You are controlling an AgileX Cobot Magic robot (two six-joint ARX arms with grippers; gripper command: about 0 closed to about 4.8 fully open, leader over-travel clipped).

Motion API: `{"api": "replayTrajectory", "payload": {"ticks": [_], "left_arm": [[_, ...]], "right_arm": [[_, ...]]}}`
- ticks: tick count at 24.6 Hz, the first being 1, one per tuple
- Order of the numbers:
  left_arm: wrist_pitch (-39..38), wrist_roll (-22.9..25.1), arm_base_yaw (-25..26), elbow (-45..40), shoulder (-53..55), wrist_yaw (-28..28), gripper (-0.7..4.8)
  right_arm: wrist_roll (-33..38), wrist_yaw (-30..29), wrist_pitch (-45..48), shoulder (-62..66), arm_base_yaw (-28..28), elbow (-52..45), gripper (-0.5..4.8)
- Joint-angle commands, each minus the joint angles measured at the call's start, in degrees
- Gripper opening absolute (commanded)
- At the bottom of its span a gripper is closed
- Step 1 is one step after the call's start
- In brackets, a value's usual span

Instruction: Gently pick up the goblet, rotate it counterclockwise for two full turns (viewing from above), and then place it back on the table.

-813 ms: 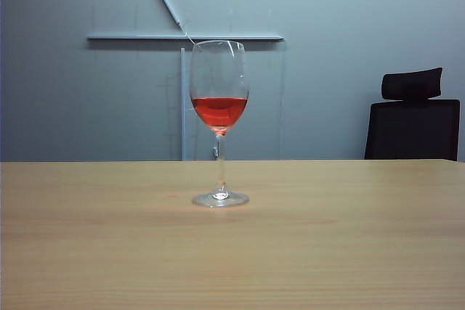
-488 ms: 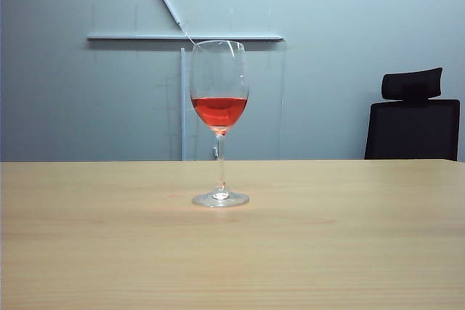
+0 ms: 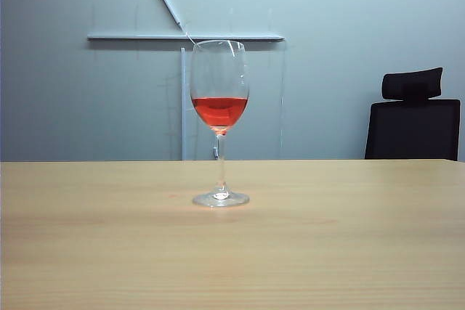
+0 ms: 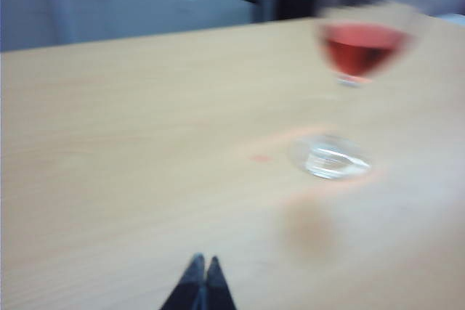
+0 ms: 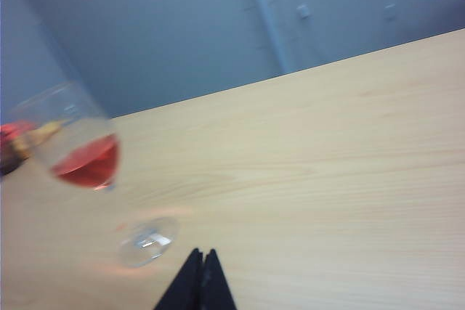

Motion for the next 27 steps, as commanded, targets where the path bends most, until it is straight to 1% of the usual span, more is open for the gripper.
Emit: {"api": "replayTrajectory", "payload": {"ticks": [1,3,5,8,9,10,12,14,15,16,18,20,22,23,24,25,27], "left_arm": [[0.7,0.0,-6.0,0.2,1.7,0.1,-0.05],[0.7,0.0,-8.6,0.2,2.6,0.1,-0.05],[0.7,0.0,-9.5,0.2,2.9,0.3,-0.05],[0.8,0.0,-9.5,0.2,2.9,0.0,-0.05],[0.7,0.0,-9.5,0.2,2.9,0.0,-0.05],[0.7,0.0,-9.5,0.2,2.9,0.0,-0.05],[0.7,0.0,-9.4,0.2,2.9,0.0,-0.05],[0.8,0.0,-9.4,0.2,2.9,0.0,-0.05],[0.7,0.0,-9.4,0.2,2.9,0.0,-0.05],[0.7,0.0,-9.4,0.2,2.8,0.0,-0.05],[0.7,0.0,-9.4,0.2,2.8,0.2,-0.05],[0.7,0.0,-9.4,0.2,2.7,-0.1,-0.05],[0.8,0.0,-9.3,0.2,2.4,0.0,-0.05],[0.8,0.0,-9.3,0.2,2.2,0.4,-0.05],[0.7,0.0,-9.3,0.2,2.1,-0.2,-0.05],[0.8,0.0,-9.3,0.2,2.1,-0.5,-0.05],[0.8,0.0,-9.3,0.2,2.1,-0.5,-0.05]], "right_arm": [[0.4,1.9,0.8,0.4,5.2,1.2,-0.05],[0.3,4.3,1.0,1.9,8.6,2.2,-0.04],[-0.2,7.5,2.3,5.3,12.8,3.6,0.13],[-3.0,12.3,9.0,13.8,18.9,5.0,1.67],[-4.5,13.2,12.0,17.3,20.8,5.4,2.07],[-6.5,14.1,15.9,22.2,22.9,6.0,2.42],[-10.1,15.4,22.5,31.4,26.2,7.6,2.86],[-15.6,16.0,30.1,42.7,29.2,10.3,3.55],[-19.8,16.0,38.9,54.8,31.5,13.7,3.93],[-20.5,16.0,41.9,59.1,32.1,15.0,3.92],[-21.2,16.0,51.3,71.6,32.9,19.5,3.92],[-21.2,15.9,57.5,81.7,33.1,23.7,3.92],[-21.2,15.8,60.6,89.2,33.3,27.4,3.92],[-21.2,15.6,61.6,95.1,33.3,30.5,3.92],[-21.2,14.0,62.0,99.2,33.3,32.9,3.91],[-21.2,13.2,62.2,101.2,33.3,34.2,3.91],[-21.1,13.2,62.3,103.8,33.3,35.8,3.91]]}}
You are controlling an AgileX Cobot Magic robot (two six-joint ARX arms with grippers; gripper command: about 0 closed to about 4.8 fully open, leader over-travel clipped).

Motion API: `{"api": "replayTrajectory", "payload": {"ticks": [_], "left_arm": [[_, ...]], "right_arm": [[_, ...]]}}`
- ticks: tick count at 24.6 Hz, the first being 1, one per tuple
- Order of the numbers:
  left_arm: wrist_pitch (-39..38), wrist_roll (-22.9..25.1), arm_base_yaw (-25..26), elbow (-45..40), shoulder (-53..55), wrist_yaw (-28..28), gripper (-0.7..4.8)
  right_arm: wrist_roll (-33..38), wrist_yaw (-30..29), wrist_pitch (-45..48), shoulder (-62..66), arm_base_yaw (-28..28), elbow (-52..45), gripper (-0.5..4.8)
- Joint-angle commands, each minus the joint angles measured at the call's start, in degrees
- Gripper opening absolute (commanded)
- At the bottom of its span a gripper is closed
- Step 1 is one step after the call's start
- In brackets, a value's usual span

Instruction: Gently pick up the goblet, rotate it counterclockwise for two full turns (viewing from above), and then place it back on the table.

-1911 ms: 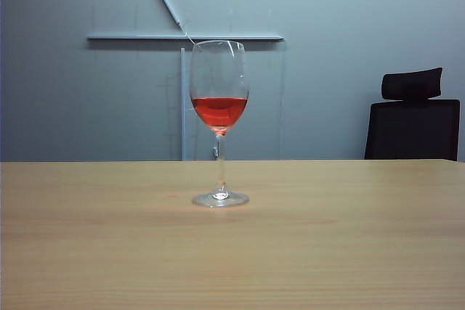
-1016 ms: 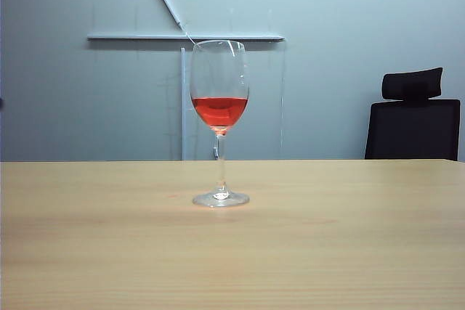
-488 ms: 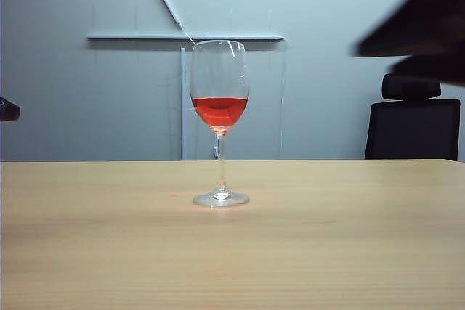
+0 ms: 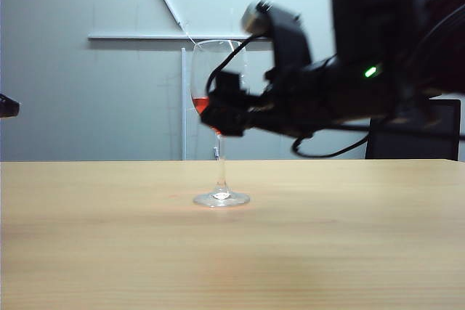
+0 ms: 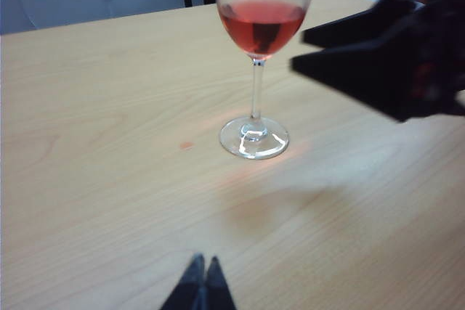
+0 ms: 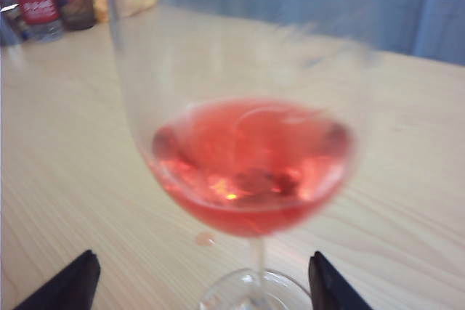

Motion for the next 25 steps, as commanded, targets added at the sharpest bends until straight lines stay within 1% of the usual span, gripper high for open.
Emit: {"api": "replayTrajectory", "payload": {"ticks": [1,5,8,13,21,22,23,25], "left_arm": [[0.7,0.0,0.1,0.2,0.0,-0.3,-0.05],[0.7,0.0,0.1,0.2,0.0,-0.3,-0.05],[0.7,0.0,0.1,0.2,0.0,-0.4,-0.05],[0.7,0.0,0.1,0.2,0.0,-0.4,-0.05],[0.7,0.0,0.1,0.2,0.0,-0.4,-0.05],[0.7,0.0,0.1,0.2,0.0,-0.3,-0.05],[0.7,0.0,0.1,0.2,0.1,-0.4,-0.05],[0.7,0.0,0.1,0.2,0.1,-0.4,-0.05]], "right_arm": [[-0.2,-0.5,2.4,3.6,0.0,3.0,3.91],[-0.2,-0.3,2.5,6.6,-0.3,5.0,3.89],[-0.2,-0.3,3.1,8.7,-0.5,6.8,3.65],[-0.1,-0.3,5.3,11.8,-1.3,9.1,3.65],[0.1,-0.5,5.7,16.0,-1.8,12.9,3.64],[0.8,-0.5,5.7,16.7,-1.8,13.5,3.51],[1.9,-0.5,5.7,17.2,-1.8,14.0,3.11],[1.9,-0.5,5.8,17.3,-1.8,14.1,2.94]]}}
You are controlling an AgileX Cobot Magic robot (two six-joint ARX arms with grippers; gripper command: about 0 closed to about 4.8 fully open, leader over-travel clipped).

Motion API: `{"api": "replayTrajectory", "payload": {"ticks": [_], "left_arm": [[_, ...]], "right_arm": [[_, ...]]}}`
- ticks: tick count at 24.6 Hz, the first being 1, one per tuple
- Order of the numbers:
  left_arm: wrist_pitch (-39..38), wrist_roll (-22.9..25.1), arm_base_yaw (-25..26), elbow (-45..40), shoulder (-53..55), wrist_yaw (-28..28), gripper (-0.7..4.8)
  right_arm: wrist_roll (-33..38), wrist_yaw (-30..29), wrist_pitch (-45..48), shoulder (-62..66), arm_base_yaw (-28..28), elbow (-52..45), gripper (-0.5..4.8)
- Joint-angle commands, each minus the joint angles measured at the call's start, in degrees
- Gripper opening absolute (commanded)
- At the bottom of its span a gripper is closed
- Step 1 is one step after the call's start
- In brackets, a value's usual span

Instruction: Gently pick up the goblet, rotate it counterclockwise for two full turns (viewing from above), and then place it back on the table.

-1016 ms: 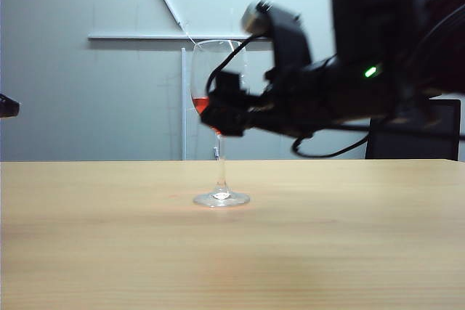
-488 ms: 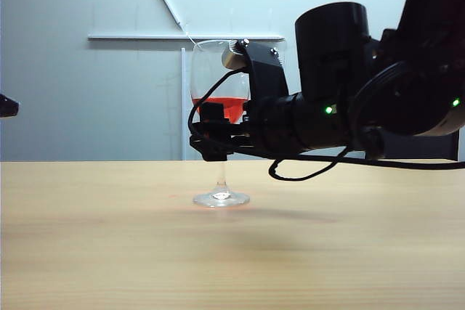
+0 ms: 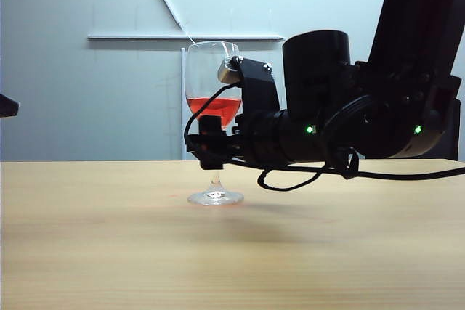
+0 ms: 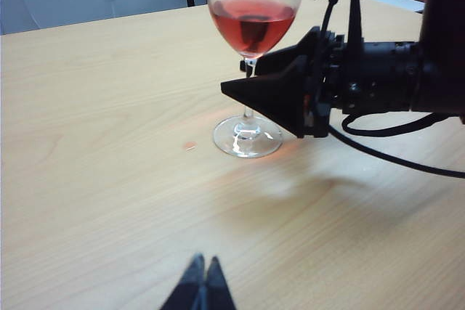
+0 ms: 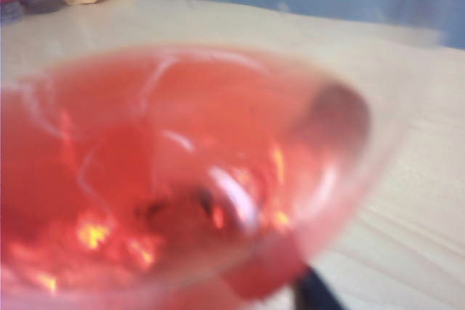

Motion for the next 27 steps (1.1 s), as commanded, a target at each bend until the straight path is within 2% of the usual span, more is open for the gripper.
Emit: {"api": "replayTrajectory", "payload": {"ticks": [1,4,9,14,17,19,22,27], "left_arm": [[0.7,0.0,0.0,0.2,0.1,-0.1,-0.05],[0.7,0.0,0.0,0.2,0.1,-0.2,-0.05],[0.7,0.0,0.0,0.2,0.1,-0.2,-0.05],[0.7,0.0,0.0,0.2,0.1,-0.2,-0.05],[0.7,0.0,0.0,0.2,0.1,-0.2,-0.05],[0.7,0.0,0.0,0.2,0.0,-0.2,-0.05],[0.7,0.0,0.0,0.2,0.1,-0.2,-0.05],[0.7,0.0,0.0,0.2,0.0,-0.2,-0.05]], "right_arm": [[0.7,-0.1,1.2,-0.3,0.1,0.3,2.90],[0.7,-0.1,1.2,-0.3,0.1,0.3,2.49],[3.3,-0.1,2.3,-0.3,0.1,0.3,2.34],[3.4,-0.1,3.5,-0.3,0.1,0.4,1.89],[3.4,0.1,3.7,-0.3,0.1,0.5,1.42],[3.4,0.0,3.7,-0.3,0.1,0.5,1.42],[3.4,-0.1,3.7,-0.3,0.1,0.5,0.78],[3.4,-0.1,3.8,-0.3,0.1,0.5,0.16]]}}
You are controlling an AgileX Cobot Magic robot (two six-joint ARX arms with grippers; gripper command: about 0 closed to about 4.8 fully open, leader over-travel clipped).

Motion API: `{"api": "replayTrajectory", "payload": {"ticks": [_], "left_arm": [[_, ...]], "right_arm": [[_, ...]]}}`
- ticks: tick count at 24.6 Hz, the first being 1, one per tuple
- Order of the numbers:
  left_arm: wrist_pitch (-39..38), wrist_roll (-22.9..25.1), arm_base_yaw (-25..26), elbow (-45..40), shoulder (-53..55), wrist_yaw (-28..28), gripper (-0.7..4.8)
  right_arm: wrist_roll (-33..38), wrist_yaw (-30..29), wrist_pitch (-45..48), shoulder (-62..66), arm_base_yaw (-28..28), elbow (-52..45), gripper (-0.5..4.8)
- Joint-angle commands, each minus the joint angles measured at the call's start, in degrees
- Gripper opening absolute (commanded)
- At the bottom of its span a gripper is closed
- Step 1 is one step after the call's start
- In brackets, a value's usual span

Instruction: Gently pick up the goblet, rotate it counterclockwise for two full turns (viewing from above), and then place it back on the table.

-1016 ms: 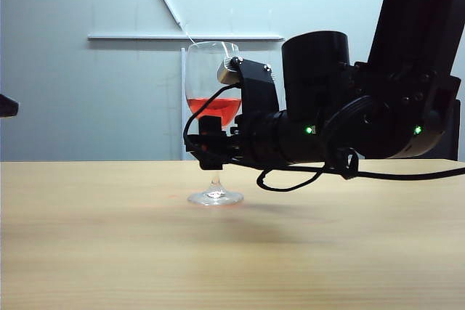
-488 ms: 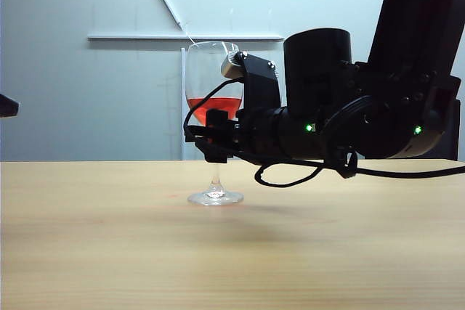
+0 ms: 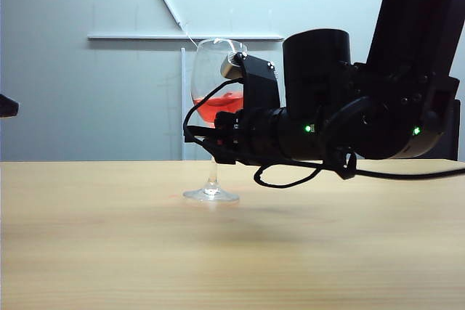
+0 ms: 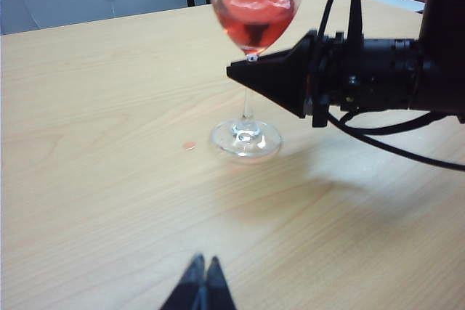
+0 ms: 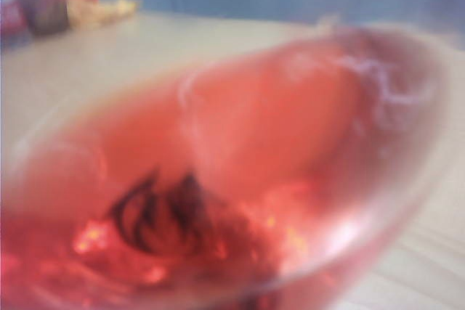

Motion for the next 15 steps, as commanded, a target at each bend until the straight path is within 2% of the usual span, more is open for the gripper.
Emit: {"api": "replayTrajectory", "payload": {"ticks": [1,9,15], "left_arm": [[0.7,0.0,0.0,0.2,0.0,-0.2,-0.05],[0.7,0.0,0.0,0.2,0.0,-0.2,-0.05],[0.7,0.0,0.0,0.2,0.0,-0.2,-0.05]], "right_arm": [[0.1,-0.1,1.9,-0.5,0.1,0.3,0.08],[0.4,-0.1,2.3,-1.1,0.1,0.3,-0.02],[9.6,-1.2,-0.3,-6.1,-0.3,-0.4,-0.02]]}}
